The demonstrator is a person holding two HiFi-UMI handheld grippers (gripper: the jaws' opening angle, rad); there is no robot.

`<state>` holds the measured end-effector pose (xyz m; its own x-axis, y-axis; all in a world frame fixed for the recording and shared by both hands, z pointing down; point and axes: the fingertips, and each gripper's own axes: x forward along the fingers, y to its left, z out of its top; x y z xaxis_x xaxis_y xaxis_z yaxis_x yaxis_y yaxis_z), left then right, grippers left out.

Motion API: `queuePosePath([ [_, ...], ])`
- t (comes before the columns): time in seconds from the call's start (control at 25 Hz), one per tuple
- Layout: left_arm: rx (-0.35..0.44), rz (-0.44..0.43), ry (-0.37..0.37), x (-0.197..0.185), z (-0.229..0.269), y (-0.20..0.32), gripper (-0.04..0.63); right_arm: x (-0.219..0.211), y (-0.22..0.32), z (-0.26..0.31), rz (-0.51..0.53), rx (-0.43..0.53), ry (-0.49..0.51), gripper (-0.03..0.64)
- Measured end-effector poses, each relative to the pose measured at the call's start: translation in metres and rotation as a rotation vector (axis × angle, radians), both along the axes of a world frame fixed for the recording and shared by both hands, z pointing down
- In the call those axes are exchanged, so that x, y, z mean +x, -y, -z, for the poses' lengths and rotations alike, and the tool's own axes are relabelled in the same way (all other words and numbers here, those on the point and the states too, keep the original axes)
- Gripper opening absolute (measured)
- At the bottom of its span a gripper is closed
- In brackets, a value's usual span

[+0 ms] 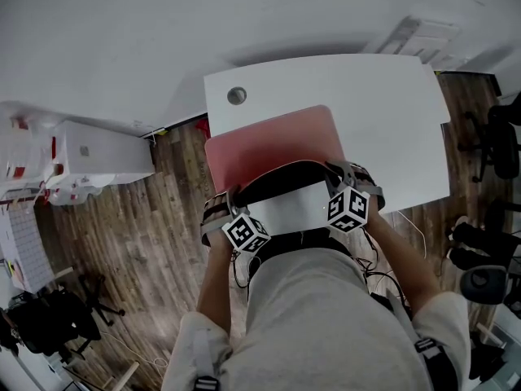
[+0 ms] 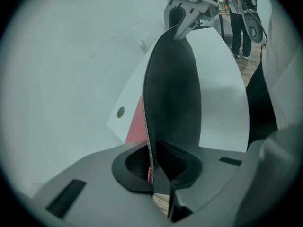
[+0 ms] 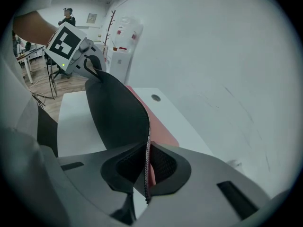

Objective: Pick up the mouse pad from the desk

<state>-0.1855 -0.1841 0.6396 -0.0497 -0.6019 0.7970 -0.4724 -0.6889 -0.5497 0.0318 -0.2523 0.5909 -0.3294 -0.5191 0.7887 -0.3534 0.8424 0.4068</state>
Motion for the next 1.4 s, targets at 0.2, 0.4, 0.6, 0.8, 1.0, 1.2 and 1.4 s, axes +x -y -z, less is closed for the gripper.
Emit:
queuePosePath([
  [0.2,0.04,0.019,-0.014,-0.005,0.011,0.025,0.031,-0.002,0.017,0.011,-0.016,0.03,0.0,0.052],
  [0.4,0.067,0.048,-0.029,-0.012,0.021,0.043,0.031,-0.009,0.033,0.023,-0.018,0.059,0.0,0.052],
  [0.6,0.095,0.068,-0.042,-0.019,0.031,0.058,0.031,-0.015,0.046,0.034,-0.031,0.093,0.006,0.052],
  [0.8,0.138,0.086,-0.059,-0.026,0.046,0.074,0.031,-0.021,0.058,0.049,-0.058,0.131,0.021,0.052],
  [1.0,0.18,0.116,-0.095,-0.03,0.061,0.083,0.031,-0.024,0.066,0.065,-0.098,0.162,0.055,0.052],
  [1.2,0.229,0.142,-0.129,-0.039,0.084,0.09,0.031,-0.032,0.072,0.089,-0.126,0.203,0.088,0.052],
  [1.4,0.279,0.177,-0.18,-0.045,0.116,0.096,0.031,-0.038,0.073,0.121,-0.164,0.245,0.14,0.051],
])
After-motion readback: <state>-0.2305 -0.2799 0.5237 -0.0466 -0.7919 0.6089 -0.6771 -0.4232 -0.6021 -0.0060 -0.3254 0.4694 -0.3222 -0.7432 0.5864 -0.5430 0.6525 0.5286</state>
